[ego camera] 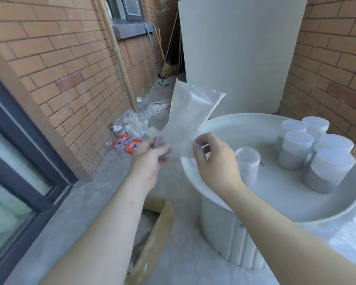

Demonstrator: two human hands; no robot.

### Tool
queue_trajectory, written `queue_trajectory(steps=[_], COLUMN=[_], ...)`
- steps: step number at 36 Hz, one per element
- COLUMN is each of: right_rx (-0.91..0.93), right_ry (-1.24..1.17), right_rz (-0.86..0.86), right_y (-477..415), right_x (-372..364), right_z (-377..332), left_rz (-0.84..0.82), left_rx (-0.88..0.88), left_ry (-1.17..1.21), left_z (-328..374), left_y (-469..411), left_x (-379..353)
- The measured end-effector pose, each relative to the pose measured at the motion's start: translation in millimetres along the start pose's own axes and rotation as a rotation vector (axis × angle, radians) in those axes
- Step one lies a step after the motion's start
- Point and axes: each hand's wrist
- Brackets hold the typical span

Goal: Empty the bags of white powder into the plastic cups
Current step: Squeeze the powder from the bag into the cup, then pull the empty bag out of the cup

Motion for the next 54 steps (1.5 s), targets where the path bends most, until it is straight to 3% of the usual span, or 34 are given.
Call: queue_trajectory(steps=[7,11,16,18,20,22,26,33,37,42,48,52,54], right_rx=[-0.152,-0.454,-0.770,-0.797,-0.712,-0.594,-0.478,-0.173,-0.023,0.073,-0.209,-0.387,-0.479], right_ry=[-0.149,-0.220,-0.309,-0.193,0.039,0.210,0.186,-0.048,-0.075,0.045,-0.013,0.043,0.067], right_rz=[-0.176,-0.344,-0.555,-0.731,-0.922,-1.004,-0.889,-0.254,-0.005,0.249,0.267,0.070,-0.045], right_y=[40.8,71.8,109.7,118.6,121.6,119.7,100.7,43.8,22.4,11.6,13.2,17.4,17.5], right_x=[-99.1,-143.7,-177.6,-182.9,-181.2,-174.1,-151.8,-84.5,-24.3,49.9,101.5,116.6,117.9], right_z=[-5.6,0.5,16.4,22.8,29.3,31.1,26.2,-6.9,-19.0,3.5,41.4,69.3,77.6], left_rz=[0.223,0.286,0.233,0.192,0.114,0.082,0.117,0.050,-0.071,-0.265,-0.354,-0.355,-0.323], left_rx=[0.166,0.274,0.421,0.468,0.533,0.523,0.303,-0.200,-0.296,-0.369,-0.332,-0.157,-0.161], left_ry=[-0.352,-0.635,-0.970,-1.125,-1.344,-1.471,-1.427,-1.084,-1.009,-1.221,-1.537,-1.704,-1.729], left_z=[-1.9,-16.9,-39.3,-46.4,-49.1,-47.5,-35.9,-5.2,-13.6,-42.6,-74.8,-84.4,-86.3], left_y=[11.2,20.7,25.2,21.8,18.9,15.2,-4.3,-30.9,-39.1,-51.4,-67.9,-71.9,-69.6], left_x=[101.4,150.3,187.1,194.9,197.5,193.0,165.8,75.3,14.7,-56.3,-98.1,-110.8,-113.6])
Point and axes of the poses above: each hand's wrist, its own y-axis away from the middle knuckle, its own x-axis out of the back of the hand, z = x × y, and after that the axes turned 6 degrees about -y, right-handed
